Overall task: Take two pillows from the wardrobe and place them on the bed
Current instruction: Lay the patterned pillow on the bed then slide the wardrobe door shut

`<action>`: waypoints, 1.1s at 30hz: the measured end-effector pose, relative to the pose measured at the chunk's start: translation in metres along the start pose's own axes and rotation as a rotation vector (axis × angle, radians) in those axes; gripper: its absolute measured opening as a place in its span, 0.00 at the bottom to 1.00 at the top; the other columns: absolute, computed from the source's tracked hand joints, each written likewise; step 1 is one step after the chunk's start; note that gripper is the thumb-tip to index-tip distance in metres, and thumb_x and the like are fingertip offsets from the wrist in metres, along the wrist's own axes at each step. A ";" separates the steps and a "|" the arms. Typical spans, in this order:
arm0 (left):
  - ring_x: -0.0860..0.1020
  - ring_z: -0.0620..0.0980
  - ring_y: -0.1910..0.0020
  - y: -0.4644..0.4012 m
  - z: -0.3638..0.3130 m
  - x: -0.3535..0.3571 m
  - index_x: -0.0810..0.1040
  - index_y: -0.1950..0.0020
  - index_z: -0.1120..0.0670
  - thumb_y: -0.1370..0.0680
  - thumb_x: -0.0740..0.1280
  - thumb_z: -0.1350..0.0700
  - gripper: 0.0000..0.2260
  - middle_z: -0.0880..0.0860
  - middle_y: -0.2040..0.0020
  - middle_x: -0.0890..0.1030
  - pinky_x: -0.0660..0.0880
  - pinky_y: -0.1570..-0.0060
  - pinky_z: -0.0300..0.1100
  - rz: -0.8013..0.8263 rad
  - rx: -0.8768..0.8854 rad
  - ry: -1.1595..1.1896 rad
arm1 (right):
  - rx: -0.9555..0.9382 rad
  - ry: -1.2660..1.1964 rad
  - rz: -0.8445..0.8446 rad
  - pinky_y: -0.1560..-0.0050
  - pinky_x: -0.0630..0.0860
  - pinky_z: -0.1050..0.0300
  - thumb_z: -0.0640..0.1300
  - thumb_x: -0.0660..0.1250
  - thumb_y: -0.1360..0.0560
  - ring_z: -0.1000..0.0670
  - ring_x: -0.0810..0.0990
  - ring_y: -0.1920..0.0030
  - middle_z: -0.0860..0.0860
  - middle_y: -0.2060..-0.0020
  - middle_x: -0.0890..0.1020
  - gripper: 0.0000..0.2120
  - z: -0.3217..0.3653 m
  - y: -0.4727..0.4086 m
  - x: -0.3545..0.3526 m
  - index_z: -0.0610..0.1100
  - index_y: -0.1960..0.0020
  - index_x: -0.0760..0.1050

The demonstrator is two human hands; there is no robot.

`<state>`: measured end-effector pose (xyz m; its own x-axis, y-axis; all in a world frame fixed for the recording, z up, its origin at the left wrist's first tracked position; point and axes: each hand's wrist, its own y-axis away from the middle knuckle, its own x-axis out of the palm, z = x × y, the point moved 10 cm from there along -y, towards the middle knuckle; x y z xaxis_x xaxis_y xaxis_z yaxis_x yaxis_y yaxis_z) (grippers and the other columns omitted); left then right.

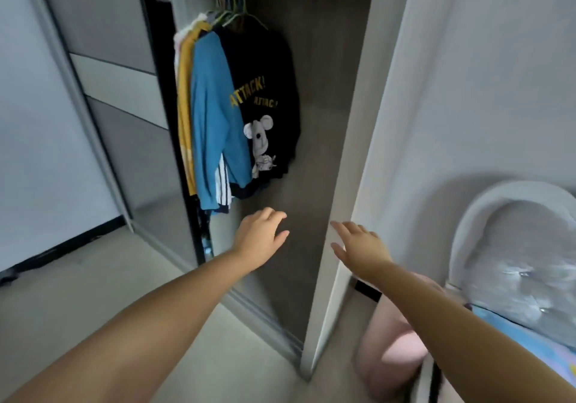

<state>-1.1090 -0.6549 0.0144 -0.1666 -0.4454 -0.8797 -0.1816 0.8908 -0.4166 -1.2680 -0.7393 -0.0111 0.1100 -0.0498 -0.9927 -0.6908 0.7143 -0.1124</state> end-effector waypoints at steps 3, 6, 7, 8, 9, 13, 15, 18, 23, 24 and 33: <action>0.78 0.55 0.45 0.018 0.080 -0.041 0.74 0.36 0.53 0.23 0.64 0.48 0.17 0.54 0.43 0.78 0.73 0.46 0.47 -0.026 -0.140 -0.060 | -0.114 -0.017 -0.027 0.35 0.67 0.47 0.53 0.55 0.20 0.44 0.68 0.32 0.48 0.31 0.68 0.25 0.077 -0.040 -0.003 0.50 0.25 0.56; 0.77 0.56 0.47 0.034 0.158 -0.076 0.73 0.36 0.54 0.22 0.63 0.49 0.17 0.55 0.42 0.78 0.74 0.47 0.48 -0.035 -0.247 -0.098 | -0.201 -0.022 -0.047 0.35 0.68 0.46 0.53 0.55 0.20 0.43 0.69 0.33 0.47 0.31 0.69 0.25 0.149 -0.082 -0.001 0.49 0.25 0.57; 0.77 0.57 0.46 0.038 0.184 -0.087 0.73 0.35 0.54 0.22 0.62 0.50 0.17 0.56 0.42 0.77 0.74 0.46 0.48 -0.036 -0.275 -0.101 | -0.214 -0.026 -0.053 0.36 0.68 0.46 0.52 0.55 0.20 0.43 0.69 0.33 0.47 0.31 0.69 0.25 0.172 -0.098 0.000 0.49 0.25 0.57; 0.77 0.57 0.45 0.041 0.208 -0.097 0.72 0.34 0.54 0.22 0.62 0.50 0.18 0.56 0.41 0.77 0.73 0.45 0.48 -0.037 -0.298 -0.105 | -0.218 -0.035 -0.056 0.36 0.68 0.46 0.52 0.56 0.20 0.43 0.69 0.33 0.47 0.31 0.69 0.25 0.192 -0.112 0.000 0.49 0.25 0.58; 0.77 0.58 0.44 0.043 0.232 -0.108 0.72 0.33 0.54 0.22 0.62 0.50 0.18 0.56 0.40 0.77 0.73 0.44 0.48 -0.040 -0.316 -0.117 | -0.219 -0.051 -0.061 0.37 0.68 0.47 0.52 0.56 0.20 0.44 0.69 0.33 0.47 0.32 0.69 0.25 0.212 -0.126 0.000 0.49 0.25 0.58; 0.75 0.56 0.40 0.040 0.316 -0.150 0.71 0.33 0.54 0.21 0.61 0.49 0.18 0.55 0.38 0.76 0.71 0.41 0.47 -0.072 -0.358 -0.166 | -0.225 -0.079 -0.079 0.38 0.69 0.48 0.52 0.56 0.20 0.44 0.70 0.34 0.47 0.32 0.70 0.24 0.286 -0.178 -0.002 0.49 0.25 0.58; 0.75 0.56 0.39 0.036 0.348 -0.165 0.72 0.34 0.54 0.22 0.62 0.50 0.18 0.56 0.38 0.76 0.70 0.42 0.47 -0.102 -0.382 -0.142 | -0.239 -0.081 -0.066 0.37 0.68 0.47 0.52 0.55 0.20 0.44 0.69 0.33 0.47 0.31 0.69 0.25 0.316 -0.199 -0.003 0.49 0.25 0.57; 0.75 0.57 0.40 0.023 0.384 -0.175 0.72 0.35 0.55 0.22 0.63 0.50 0.17 0.56 0.39 0.77 0.71 0.43 0.48 -0.120 -0.388 -0.121 | -0.267 -0.069 -0.059 0.38 0.69 0.46 0.52 0.55 0.20 0.43 0.71 0.34 0.46 0.33 0.70 0.24 0.353 -0.229 -0.003 0.49 0.25 0.57; 0.75 0.57 0.41 -0.019 0.436 -0.172 0.72 0.34 0.55 0.22 0.63 0.50 0.18 0.57 0.39 0.77 0.72 0.44 0.48 -0.148 -0.389 -0.069 | -0.279 -0.050 -0.083 0.40 0.70 0.46 0.51 0.54 0.19 0.43 0.72 0.35 0.47 0.32 0.69 0.24 0.381 -0.290 -0.007 0.48 0.25 0.56; 0.75 0.57 0.40 -0.031 0.446 -0.169 0.72 0.34 0.55 0.22 0.63 0.50 0.18 0.57 0.39 0.77 0.72 0.44 0.48 -0.144 -0.384 -0.065 | -0.276 -0.046 -0.089 0.40 0.70 0.45 0.51 0.54 0.19 0.43 0.71 0.35 0.47 0.32 0.69 0.24 0.382 -0.306 -0.007 0.48 0.25 0.56; 0.74 0.56 0.39 -0.181 0.534 -0.159 0.70 0.33 0.54 0.22 0.62 0.50 0.19 0.56 0.39 0.76 0.71 0.41 0.47 -0.137 -0.236 -0.108 | -0.224 -0.143 -0.165 0.41 0.72 0.47 0.52 0.54 0.19 0.44 0.70 0.34 0.48 0.30 0.67 0.25 0.390 -0.488 -0.011 0.49 0.24 0.54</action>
<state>-0.5321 -0.6974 0.1072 -0.0234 -0.5368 -0.8434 -0.4174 0.7718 -0.4797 -0.6533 -0.8153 0.0721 0.3220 -0.0426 -0.9458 -0.7940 0.5319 -0.2943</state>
